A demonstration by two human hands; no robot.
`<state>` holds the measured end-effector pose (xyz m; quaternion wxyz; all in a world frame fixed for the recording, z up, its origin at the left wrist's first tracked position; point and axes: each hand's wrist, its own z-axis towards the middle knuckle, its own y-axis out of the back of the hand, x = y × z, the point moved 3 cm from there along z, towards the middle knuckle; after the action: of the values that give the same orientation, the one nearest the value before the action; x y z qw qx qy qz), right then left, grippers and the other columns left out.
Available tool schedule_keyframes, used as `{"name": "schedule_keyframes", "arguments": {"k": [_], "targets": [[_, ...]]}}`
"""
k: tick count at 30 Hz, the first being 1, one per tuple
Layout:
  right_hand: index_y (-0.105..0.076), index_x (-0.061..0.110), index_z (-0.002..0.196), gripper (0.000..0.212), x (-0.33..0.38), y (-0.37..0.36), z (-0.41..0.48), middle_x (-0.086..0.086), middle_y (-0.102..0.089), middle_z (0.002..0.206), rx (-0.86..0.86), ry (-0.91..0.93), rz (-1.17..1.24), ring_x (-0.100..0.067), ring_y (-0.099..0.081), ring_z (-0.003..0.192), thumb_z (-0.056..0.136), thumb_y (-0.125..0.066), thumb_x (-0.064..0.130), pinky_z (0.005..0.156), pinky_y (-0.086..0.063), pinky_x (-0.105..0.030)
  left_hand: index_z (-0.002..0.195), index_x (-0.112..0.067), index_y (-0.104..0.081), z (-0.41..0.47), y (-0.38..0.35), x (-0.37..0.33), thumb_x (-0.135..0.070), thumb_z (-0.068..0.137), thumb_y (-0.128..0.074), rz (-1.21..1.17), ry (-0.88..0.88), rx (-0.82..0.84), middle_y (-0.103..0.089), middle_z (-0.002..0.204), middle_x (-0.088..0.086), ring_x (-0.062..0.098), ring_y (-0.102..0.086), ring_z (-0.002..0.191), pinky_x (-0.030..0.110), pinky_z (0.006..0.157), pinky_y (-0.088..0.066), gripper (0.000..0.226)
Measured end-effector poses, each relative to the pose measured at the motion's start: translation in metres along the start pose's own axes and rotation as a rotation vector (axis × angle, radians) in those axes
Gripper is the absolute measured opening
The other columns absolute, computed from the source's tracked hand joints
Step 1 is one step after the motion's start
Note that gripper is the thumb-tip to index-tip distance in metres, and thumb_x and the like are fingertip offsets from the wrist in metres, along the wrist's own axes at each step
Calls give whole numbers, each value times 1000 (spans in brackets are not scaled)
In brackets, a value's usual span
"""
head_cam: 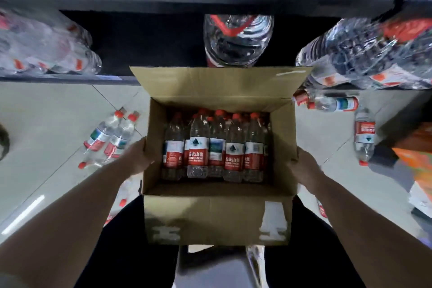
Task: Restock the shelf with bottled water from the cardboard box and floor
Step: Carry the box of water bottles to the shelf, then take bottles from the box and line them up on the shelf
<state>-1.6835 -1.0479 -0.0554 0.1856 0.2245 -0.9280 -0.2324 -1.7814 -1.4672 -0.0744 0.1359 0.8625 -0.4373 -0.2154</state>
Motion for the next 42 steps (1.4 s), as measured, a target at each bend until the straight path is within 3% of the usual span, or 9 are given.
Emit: {"name": "schedule_keyframes", "arguments": {"k": [3, 10, 14, 19, 24, 31, 36, 39, 42], "targets": [[-48, 6, 134, 41, -7, -21, 31, -17, -60, 123, -10, -8, -6, -36, -56, 109, 93, -50, 4, 82, -44, -34, 105, -31, -59, 53, -18, 31, -32, 56, -69, -40, -2, 12, -70, 97, 9, 31, -66, 90, 50, 81, -56, 50], [-53, 7, 129, 37, -20, -53, 70, -16, -61, 122, -8, -43, 88, -38, -57, 112, 92, -48, 1, 95, -50, -46, 95, -32, -57, 75, -23, 15, -12, 70, -70, -52, -21, -16, -69, 99, 12, 35, -66, 91, 53, 82, -56, 34], [-53, 10, 130, 38, -22, -61, 63, -13, -62, 123, -38, -35, 80, -38, -57, 115, 92, -50, 8, 98, -47, -45, 115, -25, -57, 66, -29, 15, -18, 77, -66, -71, -21, -46, -68, 104, 12, 33, -66, 92, 48, 80, -57, 40], [-53, 12, 130, 36, -24, -68, 61, -15, -62, 123, -41, -3, 115, -33, -58, 106, 94, -50, 16, 92, -45, -41, 118, -23, -53, 58, -41, 15, -7, 85, -59, -51, -7, -70, -62, 88, 8, 24, -62, 71, 28, 54, -50, 37], [-55, 11, 125, 35, -29, -71, 76, -10, -58, 99, -20, -56, 193, -30, -54, 89, 90, -50, 7, 76, -43, -36, 113, -17, -51, 74, -40, 26, -1, 83, -61, -46, 15, -26, -64, 96, 16, 36, -67, 78, 46, 62, -60, 36], [-55, 2, 124, 38, -37, -73, 87, -18, -59, 99, -39, -1, 135, -33, -57, 83, 86, -52, 0, 66, -43, -33, 117, -14, -49, 85, -46, 32, 10, 81, -59, -141, 18, 5, -63, 105, 21, 42, -67, 82, 52, 58, -58, 45], [-57, 0, 118, 31, -31, -75, 84, -18, -58, 97, -85, 14, 11, -32, -55, 86, 88, -55, 5, 71, -41, -33, 118, -4, -53, 74, -42, 20, 2, 83, -57, -34, 36, -148, -65, 101, 27, 46, -68, 81, 58, 65, -58, 35], [-56, 1, 122, 35, -20, -72, 76, -21, -61, 112, -221, 56, -93, -34, -58, 95, 88, -58, 5, 77, -45, -36, 121, -7, -55, 55, -20, 0, -20, 86, -58, 86, -63, -458, -67, 105, 20, 38, -67, 91, 44, 78, -58, 37], [-51, 24, 133, 48, 13, -52, 47, 0, -58, 106, -477, 244, 71, -25, -57, 97, 87, -54, 10, 85, -48, -35, 112, -19, -59, 35, -11, -26, -26, 85, -61, -7, -233, -561, -65, 98, 6, 27, -62, 95, 36, 85, -52, 28]]}}
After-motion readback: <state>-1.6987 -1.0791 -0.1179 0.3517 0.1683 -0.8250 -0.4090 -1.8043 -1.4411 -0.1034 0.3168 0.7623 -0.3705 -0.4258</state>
